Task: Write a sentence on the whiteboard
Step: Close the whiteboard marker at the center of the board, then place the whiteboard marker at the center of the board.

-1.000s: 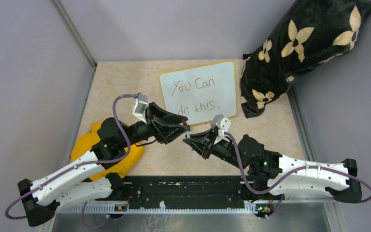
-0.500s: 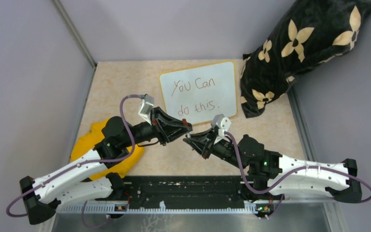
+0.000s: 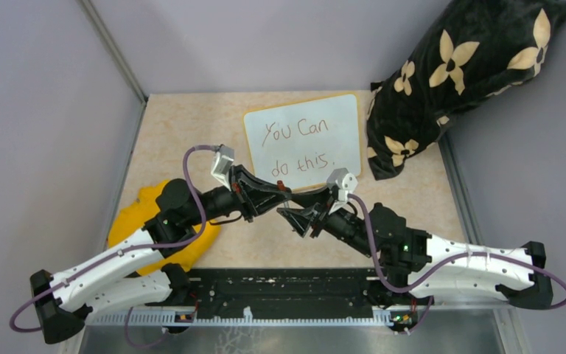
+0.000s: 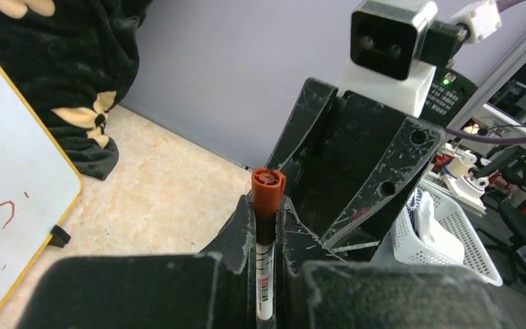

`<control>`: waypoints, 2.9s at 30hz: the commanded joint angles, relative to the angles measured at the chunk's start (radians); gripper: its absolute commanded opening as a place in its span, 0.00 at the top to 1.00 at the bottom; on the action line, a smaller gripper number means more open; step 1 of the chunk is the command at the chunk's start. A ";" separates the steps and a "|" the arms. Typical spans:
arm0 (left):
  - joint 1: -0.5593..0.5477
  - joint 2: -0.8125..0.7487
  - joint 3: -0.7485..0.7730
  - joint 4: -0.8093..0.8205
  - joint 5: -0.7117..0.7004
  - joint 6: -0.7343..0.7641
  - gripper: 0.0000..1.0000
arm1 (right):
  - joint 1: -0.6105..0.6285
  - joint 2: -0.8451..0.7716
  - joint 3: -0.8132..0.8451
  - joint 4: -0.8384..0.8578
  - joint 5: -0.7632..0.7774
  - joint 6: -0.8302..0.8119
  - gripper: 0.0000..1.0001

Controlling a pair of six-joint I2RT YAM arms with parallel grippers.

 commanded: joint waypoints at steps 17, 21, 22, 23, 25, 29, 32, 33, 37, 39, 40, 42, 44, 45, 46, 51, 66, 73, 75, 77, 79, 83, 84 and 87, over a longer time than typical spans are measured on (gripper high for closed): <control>-0.002 -0.046 -0.026 0.015 -0.021 -0.016 1.00 | 0.004 0.047 0.066 0.028 0.012 0.038 0.75; -0.002 -0.052 -0.031 0.003 -0.029 -0.009 1.00 | 0.004 0.028 0.050 0.042 0.024 0.033 1.00; -0.002 -0.052 -0.034 0.000 -0.032 -0.006 0.90 | 0.004 0.026 0.049 0.038 0.023 0.028 1.00; -0.002 -0.050 -0.036 0.000 -0.033 -0.004 0.75 | 0.004 0.023 0.049 0.032 0.025 0.021 1.00; -0.002 -0.042 -0.034 -0.008 -0.020 0.004 0.41 | 0.004 0.024 0.051 0.010 0.036 0.003 1.00; -0.002 -0.044 -0.014 -0.091 -0.095 0.039 0.02 | 0.004 0.030 0.072 -0.047 0.080 -0.046 1.00; -0.002 -0.083 0.007 -0.177 -0.224 0.121 0.01 | 0.004 0.039 0.099 -0.109 0.143 -0.088 1.00; -0.001 -0.094 0.021 -0.208 -0.279 0.152 0.01 | 0.004 0.045 0.105 -0.130 0.168 -0.102 1.00; -0.002 -0.114 0.076 -0.322 -0.483 0.334 0.01 | -0.004 0.105 0.129 -0.213 0.242 -0.118 1.00; -0.002 -0.104 0.100 -0.358 -0.559 0.409 0.01 | -0.032 0.146 0.132 -0.255 0.223 -0.091 1.00; -0.002 -0.096 0.110 -0.361 -0.599 0.440 0.01 | -0.053 0.168 0.131 -0.267 0.199 -0.067 1.00; -0.002 -0.082 0.112 -0.361 -0.673 0.506 0.01 | -0.105 0.208 0.122 -0.278 0.131 -0.021 1.00; -0.002 -0.067 0.103 -0.348 -0.739 0.565 0.01 | -0.153 0.243 0.111 -0.280 0.070 0.020 1.00; -0.002 -0.060 0.094 -0.338 -0.774 0.576 0.01 | -0.170 0.260 0.108 -0.281 0.047 0.037 1.00; -0.002 -0.054 0.082 -0.328 -0.798 0.584 0.01 | -0.186 0.276 0.105 -0.284 0.031 0.048 1.00; -0.002 -0.027 -0.009 -0.289 -0.808 0.597 0.01 | -0.251 0.359 0.105 -0.340 -0.013 0.096 1.00; -0.002 0.001 -0.057 -0.306 -0.788 0.579 0.01 | -0.308 0.604 0.086 -0.414 -0.127 0.148 1.00; -0.002 -0.028 -0.075 -0.297 -0.860 0.582 0.01 | -0.286 0.749 0.145 -0.379 -0.171 0.120 1.00; -0.002 -0.037 -0.083 -0.288 -0.894 0.590 0.01 | -0.287 0.768 0.159 -0.378 -0.171 0.109 1.00; -0.002 -0.046 -0.091 -0.277 -0.924 0.600 0.01 | -0.287 0.783 0.169 -0.387 -0.170 0.097 1.00; -0.002 -0.057 -0.098 -0.261 -0.951 0.608 0.01 | -0.288 0.793 0.176 -0.398 -0.168 0.084 1.00; -0.002 -0.078 -0.112 -0.234 -0.999 0.616 0.01 | -0.289 0.820 0.188 -0.431 -0.149 0.071 1.00; -0.002 -0.083 -0.115 -0.226 -1.011 0.619 0.01 | -0.288 0.825 0.189 -0.438 -0.147 0.070 1.00; -0.002 -0.098 -0.129 -0.201 -1.039 0.633 0.01 | -0.291 0.838 0.188 -0.442 -0.151 0.069 1.00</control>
